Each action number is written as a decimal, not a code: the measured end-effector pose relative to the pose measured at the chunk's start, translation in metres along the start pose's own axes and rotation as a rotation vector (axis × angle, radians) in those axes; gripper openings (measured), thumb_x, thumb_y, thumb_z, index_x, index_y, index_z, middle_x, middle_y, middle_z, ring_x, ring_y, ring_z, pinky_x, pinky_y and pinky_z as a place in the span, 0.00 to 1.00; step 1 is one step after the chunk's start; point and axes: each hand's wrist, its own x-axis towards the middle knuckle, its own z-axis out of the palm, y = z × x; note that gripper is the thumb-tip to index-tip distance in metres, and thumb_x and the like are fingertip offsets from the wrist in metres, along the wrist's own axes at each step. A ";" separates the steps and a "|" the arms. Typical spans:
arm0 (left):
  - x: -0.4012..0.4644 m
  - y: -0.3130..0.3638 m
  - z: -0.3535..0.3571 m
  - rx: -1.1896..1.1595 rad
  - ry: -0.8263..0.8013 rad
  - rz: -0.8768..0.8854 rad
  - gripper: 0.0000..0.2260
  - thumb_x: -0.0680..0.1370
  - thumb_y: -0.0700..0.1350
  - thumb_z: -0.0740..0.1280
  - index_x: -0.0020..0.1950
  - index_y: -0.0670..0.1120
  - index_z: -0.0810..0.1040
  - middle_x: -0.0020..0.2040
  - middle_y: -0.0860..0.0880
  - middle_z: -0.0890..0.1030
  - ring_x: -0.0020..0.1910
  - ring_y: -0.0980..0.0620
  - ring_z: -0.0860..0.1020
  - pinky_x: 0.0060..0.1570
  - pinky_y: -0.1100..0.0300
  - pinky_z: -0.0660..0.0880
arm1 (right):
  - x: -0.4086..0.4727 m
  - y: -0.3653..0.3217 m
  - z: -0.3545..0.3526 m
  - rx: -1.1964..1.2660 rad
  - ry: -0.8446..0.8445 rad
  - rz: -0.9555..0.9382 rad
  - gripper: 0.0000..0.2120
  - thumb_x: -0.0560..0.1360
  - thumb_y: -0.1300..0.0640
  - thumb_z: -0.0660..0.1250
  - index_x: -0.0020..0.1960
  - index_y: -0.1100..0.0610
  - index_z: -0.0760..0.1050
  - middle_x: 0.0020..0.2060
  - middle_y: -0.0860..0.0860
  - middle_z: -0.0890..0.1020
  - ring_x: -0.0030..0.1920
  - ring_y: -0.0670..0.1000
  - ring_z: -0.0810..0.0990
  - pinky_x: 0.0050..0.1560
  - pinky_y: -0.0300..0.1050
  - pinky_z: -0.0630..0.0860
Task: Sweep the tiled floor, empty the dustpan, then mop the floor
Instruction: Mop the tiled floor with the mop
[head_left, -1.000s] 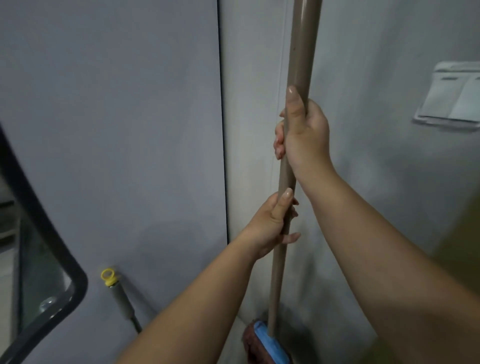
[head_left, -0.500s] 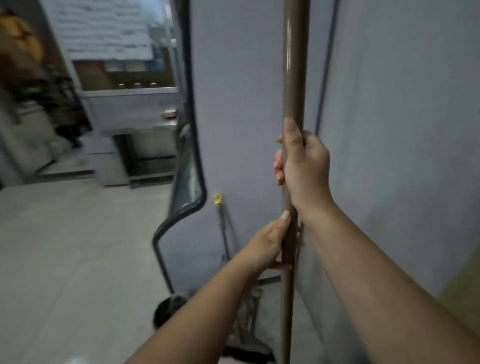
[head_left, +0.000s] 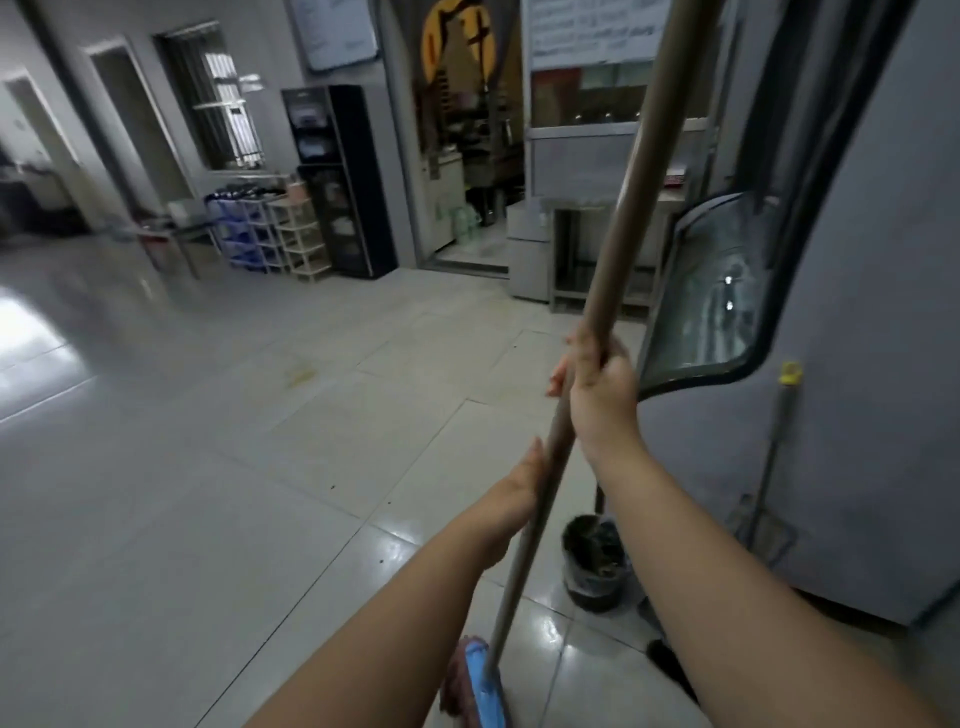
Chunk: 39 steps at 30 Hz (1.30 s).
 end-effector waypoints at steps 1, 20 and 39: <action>-0.004 -0.013 -0.017 -0.106 0.026 -0.081 0.26 0.80 0.59 0.39 0.75 0.51 0.57 0.75 0.51 0.60 0.74 0.52 0.58 0.71 0.56 0.52 | -0.005 0.024 0.016 -0.064 -0.067 0.067 0.09 0.76 0.48 0.63 0.40 0.50 0.70 0.25 0.44 0.75 0.27 0.42 0.75 0.35 0.39 0.75; -0.077 -0.112 -0.187 -0.818 0.381 -0.319 0.30 0.75 0.70 0.41 0.66 0.59 0.68 0.50 0.41 0.75 0.45 0.46 0.71 0.41 0.54 0.64 | -0.094 0.131 0.162 -0.622 -0.909 0.585 0.11 0.71 0.62 0.67 0.52 0.52 0.76 0.33 0.50 0.76 0.35 0.49 0.74 0.39 0.41 0.72; -0.328 -0.138 -0.029 -1.076 0.725 -0.670 0.15 0.79 0.50 0.60 0.53 0.38 0.74 0.41 0.34 0.82 0.37 0.37 0.83 0.37 0.46 0.81 | -0.328 0.139 0.087 -0.145 -0.863 1.839 0.30 0.81 0.45 0.53 0.72 0.67 0.58 0.67 0.68 0.69 0.64 0.65 0.73 0.65 0.56 0.70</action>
